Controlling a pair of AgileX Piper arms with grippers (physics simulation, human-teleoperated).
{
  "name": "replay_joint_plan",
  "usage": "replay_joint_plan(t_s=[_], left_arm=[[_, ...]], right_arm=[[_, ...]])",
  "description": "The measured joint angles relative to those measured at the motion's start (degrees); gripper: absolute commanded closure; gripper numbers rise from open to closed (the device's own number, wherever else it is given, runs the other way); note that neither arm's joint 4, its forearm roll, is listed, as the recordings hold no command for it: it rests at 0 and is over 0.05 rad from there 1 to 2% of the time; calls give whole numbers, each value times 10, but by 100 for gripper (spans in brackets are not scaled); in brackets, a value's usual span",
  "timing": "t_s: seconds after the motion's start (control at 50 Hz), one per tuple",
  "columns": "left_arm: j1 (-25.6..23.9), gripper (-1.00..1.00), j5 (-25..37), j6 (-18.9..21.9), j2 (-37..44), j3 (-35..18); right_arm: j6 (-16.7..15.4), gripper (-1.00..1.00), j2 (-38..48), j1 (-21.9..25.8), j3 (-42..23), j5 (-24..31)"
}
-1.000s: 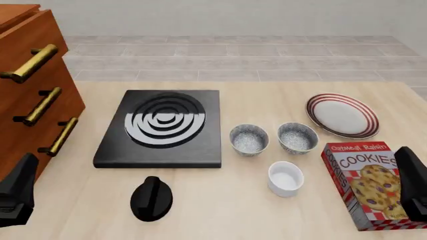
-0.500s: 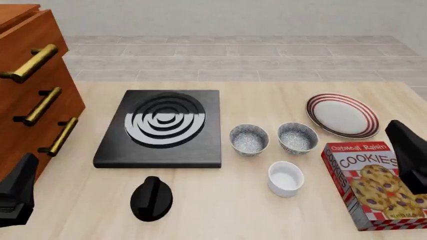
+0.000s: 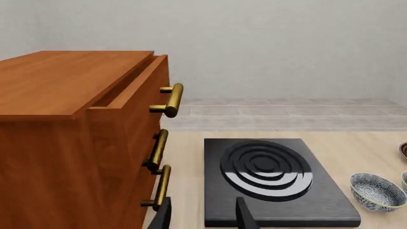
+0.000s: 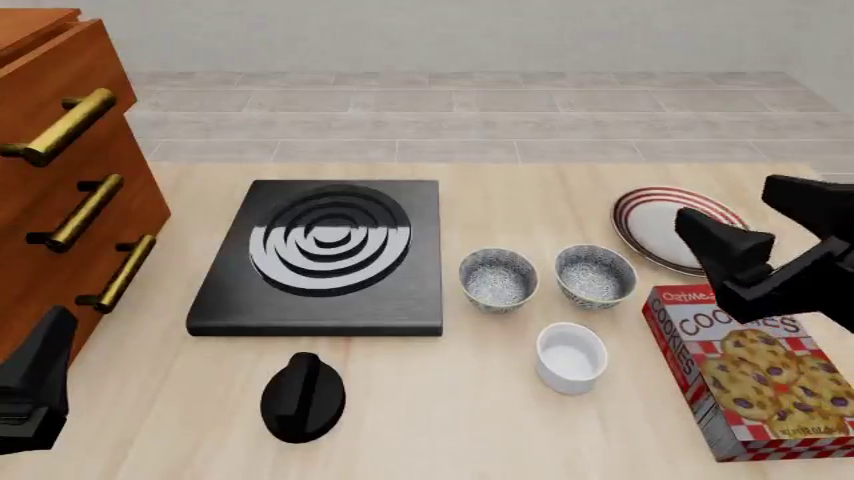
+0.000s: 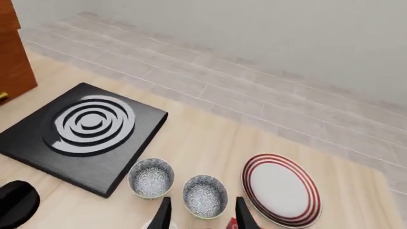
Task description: Pick the akita bowl from table center and place it on the plate.
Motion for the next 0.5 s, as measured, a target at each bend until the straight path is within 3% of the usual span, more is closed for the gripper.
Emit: replay_joint_plan(t_s=[0.5], left_arm=[[0,-100,0,0,0,0]], right_arm=[[-66,-100,105,55,-96,83]])
